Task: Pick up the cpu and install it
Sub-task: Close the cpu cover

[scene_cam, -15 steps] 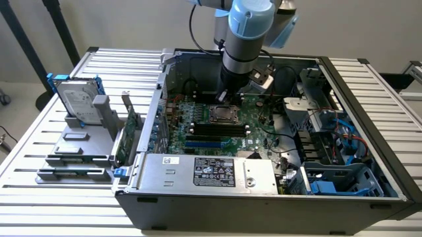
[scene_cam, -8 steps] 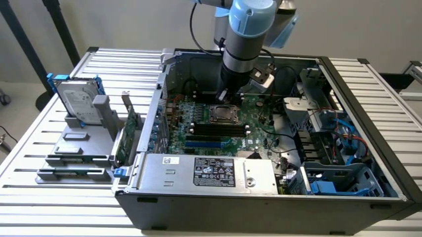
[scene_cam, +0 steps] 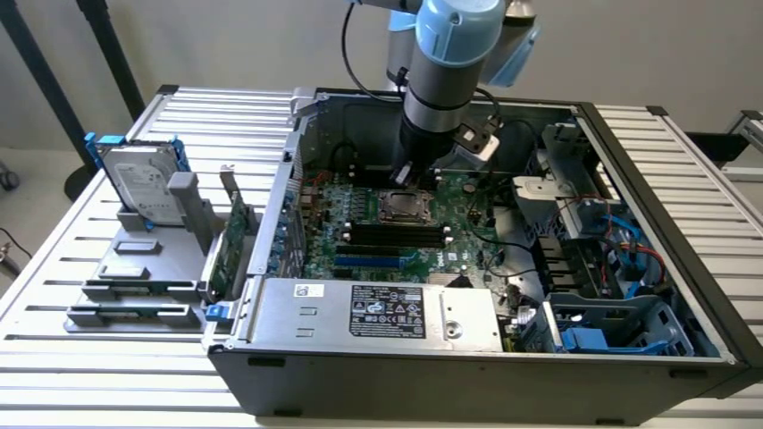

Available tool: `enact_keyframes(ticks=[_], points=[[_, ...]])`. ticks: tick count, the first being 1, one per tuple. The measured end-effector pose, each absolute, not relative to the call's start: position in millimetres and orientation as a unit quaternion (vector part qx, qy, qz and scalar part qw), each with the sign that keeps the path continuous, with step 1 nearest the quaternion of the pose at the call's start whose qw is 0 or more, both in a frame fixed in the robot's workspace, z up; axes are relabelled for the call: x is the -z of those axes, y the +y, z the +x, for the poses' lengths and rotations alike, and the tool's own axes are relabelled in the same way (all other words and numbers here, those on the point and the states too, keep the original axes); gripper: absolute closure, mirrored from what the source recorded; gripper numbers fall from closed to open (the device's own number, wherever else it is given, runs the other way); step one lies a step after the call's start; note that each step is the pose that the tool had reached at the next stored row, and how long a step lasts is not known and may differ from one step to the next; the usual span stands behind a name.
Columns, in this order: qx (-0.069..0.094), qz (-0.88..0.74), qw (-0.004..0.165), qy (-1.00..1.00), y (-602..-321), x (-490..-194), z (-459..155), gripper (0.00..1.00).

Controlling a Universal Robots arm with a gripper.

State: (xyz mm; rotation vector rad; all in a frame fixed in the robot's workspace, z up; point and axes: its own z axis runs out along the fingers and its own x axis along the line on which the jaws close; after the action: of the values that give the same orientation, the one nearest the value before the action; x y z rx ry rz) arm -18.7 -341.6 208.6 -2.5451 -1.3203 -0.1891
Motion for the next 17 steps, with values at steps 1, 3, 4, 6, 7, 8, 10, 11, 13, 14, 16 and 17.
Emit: enact_keyframes(ticks=[1, 3, 4, 6, 7, 8, 10, 11, 13, 14, 16, 17], points=[[0.065, -0.878, 0.134, -0.455, -343, -210, -19, 0.89], [0.065, -0.878, 0.134, -0.455, -345, -212, -21, 0.89], [0.065, -0.878, 0.134, -0.455, -346, -213, -22, 0.89], [0.065, -0.878, 0.134, -0.455, -347, -215, -25, 0.89], [0.065, -0.878, 0.134, -0.456, -347, -215, -27, 0.89], [0.065, -0.877, 0.134, -0.457, -347, -216, -28, 0.89], [0.065, -0.876, 0.134, -0.459, -347, -216, -31, 0.89], [0.064, -0.875, 0.134, -0.46, -347, -216, -33, 0.89], [0.064, -0.874, 0.135, -0.462, -346, -216, -36, 0.89], [0.064, -0.874, 0.135, -0.463, -346, -216, -38, 0.89], [0.065, -0.873, 0.136, -0.464, -345, -216, -40, 0.89], [0.065, -0.873, 0.136, -0.464, -344, -216, -41, 0.89]])
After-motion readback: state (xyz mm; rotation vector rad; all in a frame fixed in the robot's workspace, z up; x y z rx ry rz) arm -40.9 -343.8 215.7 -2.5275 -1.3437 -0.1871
